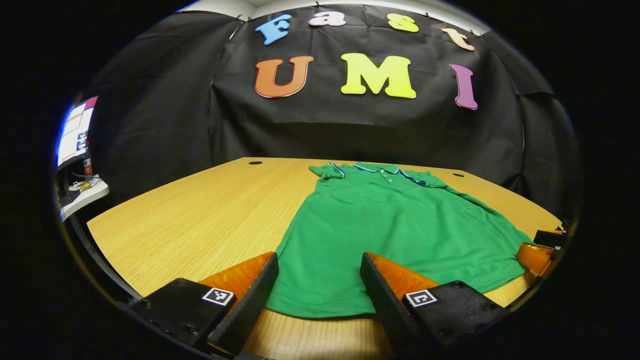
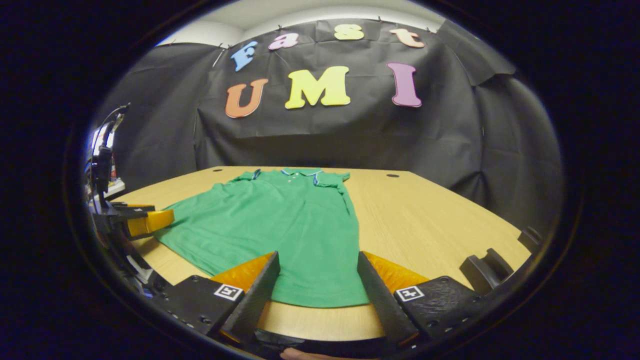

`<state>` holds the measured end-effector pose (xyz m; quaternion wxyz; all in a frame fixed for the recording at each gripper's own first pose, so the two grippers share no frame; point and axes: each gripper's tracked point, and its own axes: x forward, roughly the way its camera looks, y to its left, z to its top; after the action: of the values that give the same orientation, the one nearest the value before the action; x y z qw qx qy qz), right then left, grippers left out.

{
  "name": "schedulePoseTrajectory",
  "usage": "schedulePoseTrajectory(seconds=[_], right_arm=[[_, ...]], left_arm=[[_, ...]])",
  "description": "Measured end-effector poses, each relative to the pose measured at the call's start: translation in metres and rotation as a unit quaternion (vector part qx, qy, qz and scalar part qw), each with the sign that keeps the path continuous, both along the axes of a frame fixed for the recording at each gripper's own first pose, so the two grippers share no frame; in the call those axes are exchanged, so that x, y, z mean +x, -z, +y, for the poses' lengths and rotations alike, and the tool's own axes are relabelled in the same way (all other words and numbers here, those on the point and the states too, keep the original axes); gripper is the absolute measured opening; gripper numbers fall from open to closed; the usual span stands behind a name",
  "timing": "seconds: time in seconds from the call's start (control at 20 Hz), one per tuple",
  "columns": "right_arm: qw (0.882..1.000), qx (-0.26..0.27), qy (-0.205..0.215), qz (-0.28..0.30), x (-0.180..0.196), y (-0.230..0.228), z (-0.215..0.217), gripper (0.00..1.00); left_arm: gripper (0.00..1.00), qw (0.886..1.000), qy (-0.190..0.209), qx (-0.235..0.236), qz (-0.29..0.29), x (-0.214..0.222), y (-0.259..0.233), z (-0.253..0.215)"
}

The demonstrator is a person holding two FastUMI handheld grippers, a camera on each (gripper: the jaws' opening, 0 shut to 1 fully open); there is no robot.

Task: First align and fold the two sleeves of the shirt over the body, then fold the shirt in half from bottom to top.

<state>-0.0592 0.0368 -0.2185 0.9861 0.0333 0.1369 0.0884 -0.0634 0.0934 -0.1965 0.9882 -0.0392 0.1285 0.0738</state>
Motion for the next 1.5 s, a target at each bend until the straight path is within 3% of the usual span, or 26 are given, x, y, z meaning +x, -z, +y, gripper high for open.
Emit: schedulePoseTrajectory(seconds=[0.2,0.35,0.4,0.45,0.5,0.55,0.65,0.7,0.8,0.95,1.2,1.5], right_arm=[[1.000,0.025,0.002,0.018,0.005,0.003,0.002,0.95],[0.999,0.024,0.004,0.024,0.010,0.004,0.003,0.94],[0.999,0.025,0.004,0.021,0.012,0.006,0.002,0.91],[0.999,0.026,0.000,0.020,0.013,0.004,0.003,0.89],[0.999,0.028,-0.005,0.019,0.013,0.006,0.007,0.85],[0.999,0.033,-0.009,0.018,0.014,0.005,0.009,0.78],[0.999,0.046,-0.015,0.020,0.015,0.004,0.010,0.40],[0.998,0.051,-0.019,0.021,0.016,0.006,0.012,0.20],[0.999,0.041,-0.023,0.016,0.018,0.001,0.013,0.04],[0.999,0.024,-0.023,0.003,0.020,-0.011,0.011,0.00],[0.998,0.044,-0.025,-0.024,0.032,-0.057,0.009,0.00],[0.996,0.052,-0.013,-0.069,0.083,-0.117,0.009,0.00]], left_arm=[[0.99,1.000,-0.006,0.000,0.006,0.001,0.000,0.000],[0.67,1.000,-0.008,-0.001,0.016,0.004,0.000,-0.006],[0.60,1.000,-0.003,0.000,0.016,0.007,0.000,-0.011],[0.44,1.000,0.000,0.001,0.017,0.008,0.000,-0.014],[0.35,1.000,0.000,0.001,0.015,0.009,-0.001,-0.015],[0.23,1.000,-0.002,0.000,0.014,0.009,-0.001,-0.015],[0.10,1.000,-0.002,-0.004,0.009,0.010,-0.002,-0.016],[0.09,1.000,0.001,-0.006,0.008,0.010,-0.002,-0.016],[0.08,1.000,0.004,-0.009,0.007,0.010,-0.004,-0.018],[0.07,1.000,0.007,0.007,-0.007,0.013,-0.021,-0.018],[0.07,0.998,0.017,0.037,-0.049,0.025,-0.069,-0.023],[0.06,0.993,0.022,0.038,-0.106,0.066,-0.137,-0.018]])
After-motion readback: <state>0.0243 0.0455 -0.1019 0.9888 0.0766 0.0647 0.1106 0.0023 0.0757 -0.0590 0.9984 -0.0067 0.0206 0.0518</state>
